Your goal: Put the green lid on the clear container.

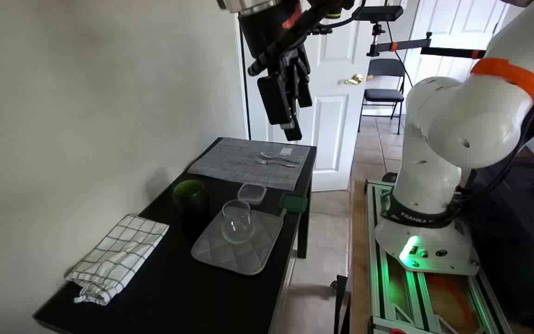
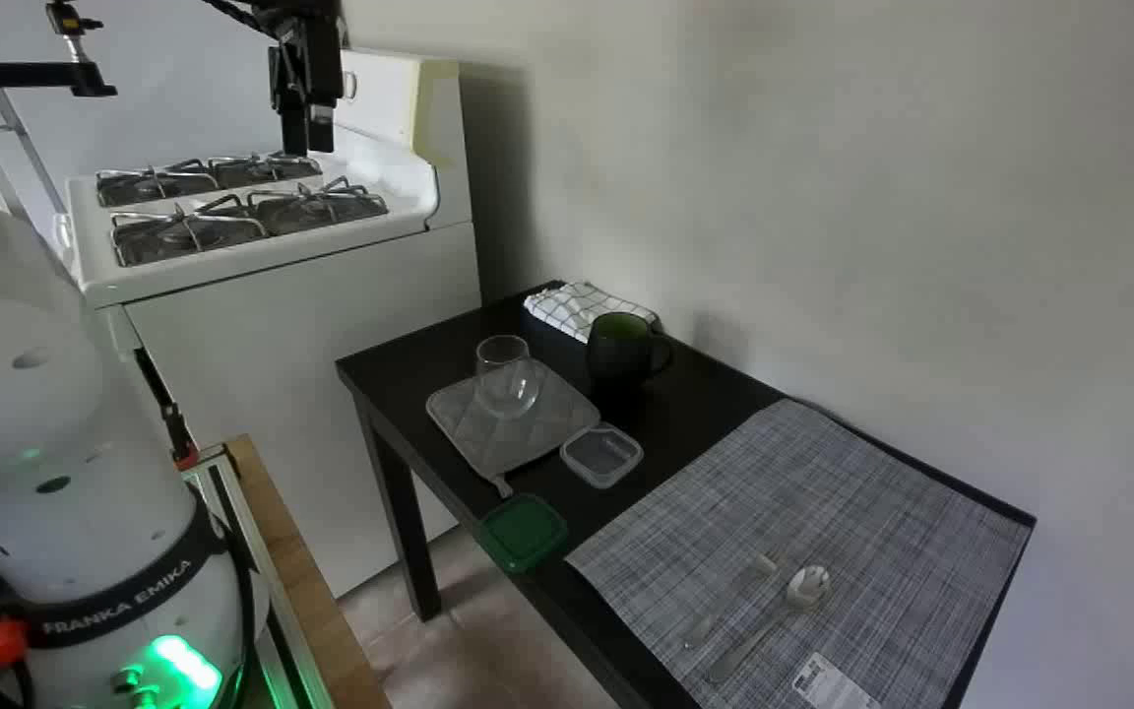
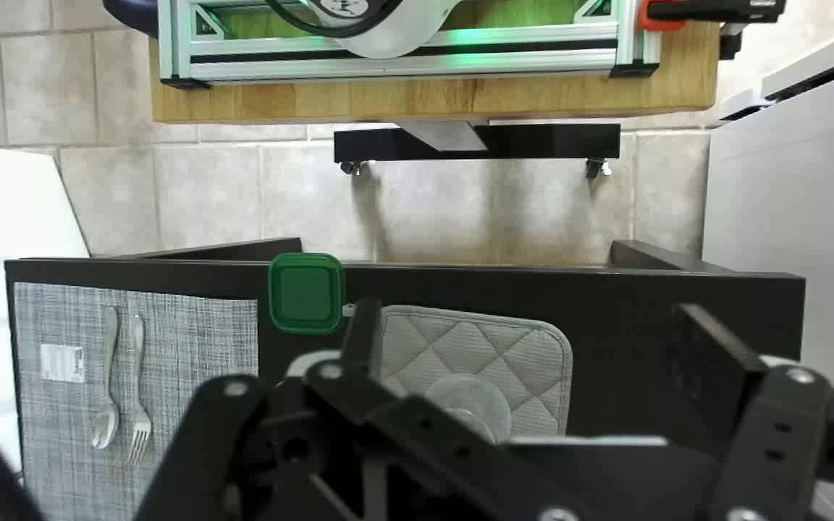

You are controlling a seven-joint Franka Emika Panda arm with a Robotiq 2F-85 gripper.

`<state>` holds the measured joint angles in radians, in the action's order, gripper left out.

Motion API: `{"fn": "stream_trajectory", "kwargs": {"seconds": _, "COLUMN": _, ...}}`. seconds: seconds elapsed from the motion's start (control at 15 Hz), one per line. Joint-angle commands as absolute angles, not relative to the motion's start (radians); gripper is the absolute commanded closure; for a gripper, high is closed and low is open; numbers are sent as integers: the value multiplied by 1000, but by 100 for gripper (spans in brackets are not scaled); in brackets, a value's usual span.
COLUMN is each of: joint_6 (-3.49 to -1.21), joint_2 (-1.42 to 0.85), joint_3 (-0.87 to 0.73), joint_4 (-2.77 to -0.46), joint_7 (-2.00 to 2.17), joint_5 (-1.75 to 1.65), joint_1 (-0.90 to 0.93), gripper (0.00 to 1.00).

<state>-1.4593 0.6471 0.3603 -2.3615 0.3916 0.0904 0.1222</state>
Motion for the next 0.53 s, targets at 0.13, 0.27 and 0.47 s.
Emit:
{"fn": "stream_trajectory", "kwargs": {"seconds": 0.13, "joint_6": -1464, "joint_2": 618, "joint_3": 352, "joint_4": -2373, "joint_7": 415, "joint_5": 80, "joint_1": 121, "gripper": 0}}
{"fn": "stream_trajectory", "kwargs": {"seconds": 0.27, "joint_6": -1471, "joint_2": 588, "joint_3": 352, "joint_4": -2408, "joint_7": 440, "joint_5": 65, "joint_1": 103, "gripper": 0}}
{"fn": "stream_trajectory", "kwargs": {"seconds": 0.47, "joint_6": -1526, "joint_2": 545, "joint_3": 353, "joint_4": -2479, "joint_7": 441, "joint_5": 21, "joint_1": 101, "gripper": 0}}
